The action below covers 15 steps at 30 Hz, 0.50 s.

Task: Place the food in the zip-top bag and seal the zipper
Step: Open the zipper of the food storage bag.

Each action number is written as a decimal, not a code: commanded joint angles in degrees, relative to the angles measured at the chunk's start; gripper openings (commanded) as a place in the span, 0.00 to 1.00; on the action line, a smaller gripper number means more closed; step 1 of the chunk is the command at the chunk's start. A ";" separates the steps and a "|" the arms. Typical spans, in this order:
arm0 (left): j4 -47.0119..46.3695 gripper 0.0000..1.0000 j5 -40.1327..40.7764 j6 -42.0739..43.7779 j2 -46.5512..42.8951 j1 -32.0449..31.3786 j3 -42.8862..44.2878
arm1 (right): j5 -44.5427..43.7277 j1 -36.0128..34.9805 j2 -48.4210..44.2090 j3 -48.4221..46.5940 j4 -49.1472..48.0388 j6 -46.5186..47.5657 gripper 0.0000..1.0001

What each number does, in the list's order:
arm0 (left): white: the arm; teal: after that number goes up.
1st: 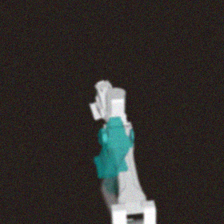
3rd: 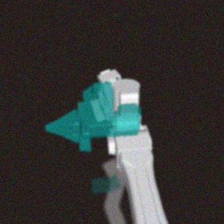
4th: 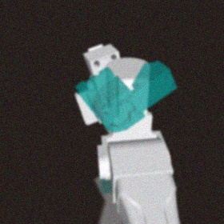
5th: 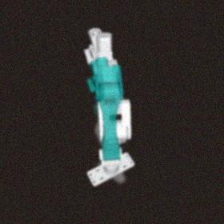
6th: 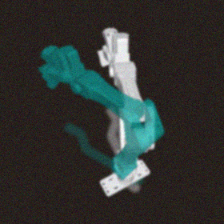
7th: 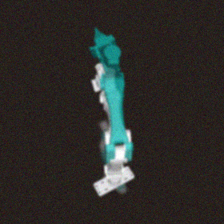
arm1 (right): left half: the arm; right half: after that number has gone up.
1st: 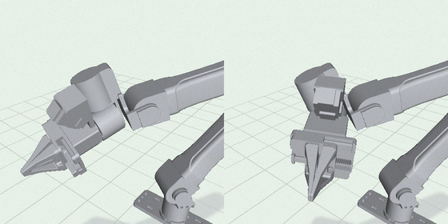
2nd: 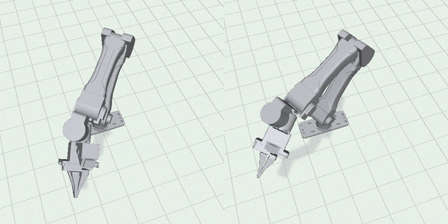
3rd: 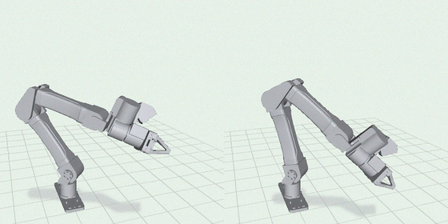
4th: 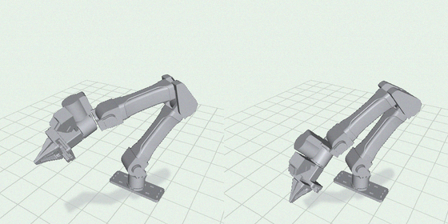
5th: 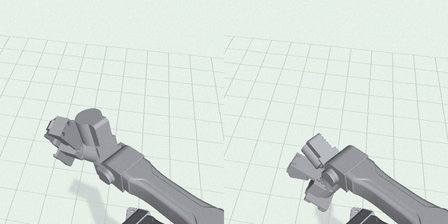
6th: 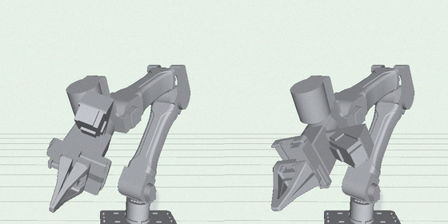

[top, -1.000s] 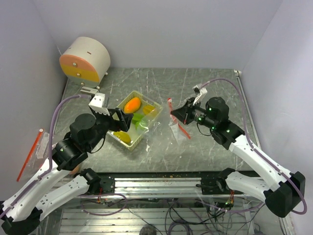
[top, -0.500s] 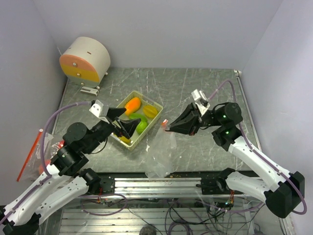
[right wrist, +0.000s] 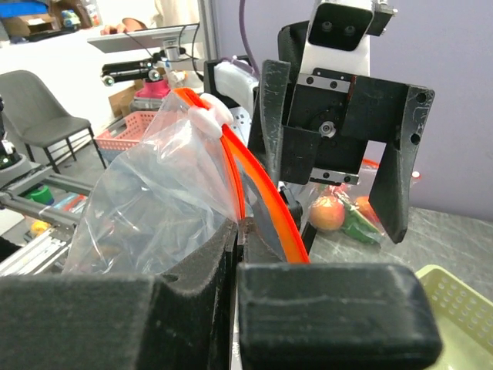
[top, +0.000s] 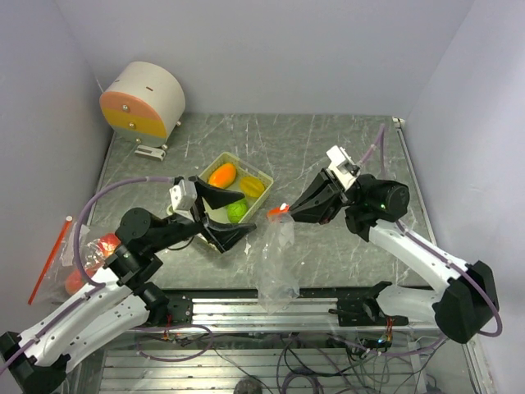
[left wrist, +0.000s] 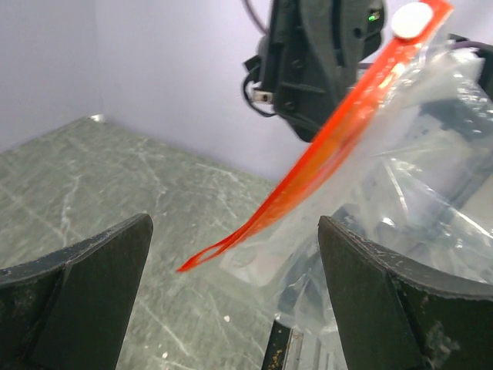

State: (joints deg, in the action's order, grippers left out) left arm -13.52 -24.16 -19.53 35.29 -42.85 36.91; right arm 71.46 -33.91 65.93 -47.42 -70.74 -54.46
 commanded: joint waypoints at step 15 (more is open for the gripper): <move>-26.82 1.00 -14.45 -8.91 10.28 -0.21 -3.24 | -1.15 -1.13 11.97 -5.71 -33.11 -25.69 0.00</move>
State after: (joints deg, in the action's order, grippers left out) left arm -32.95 -35.16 -26.28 44.88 -42.85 34.41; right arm 71.13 -34.63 78.11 -51.09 -87.44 -78.72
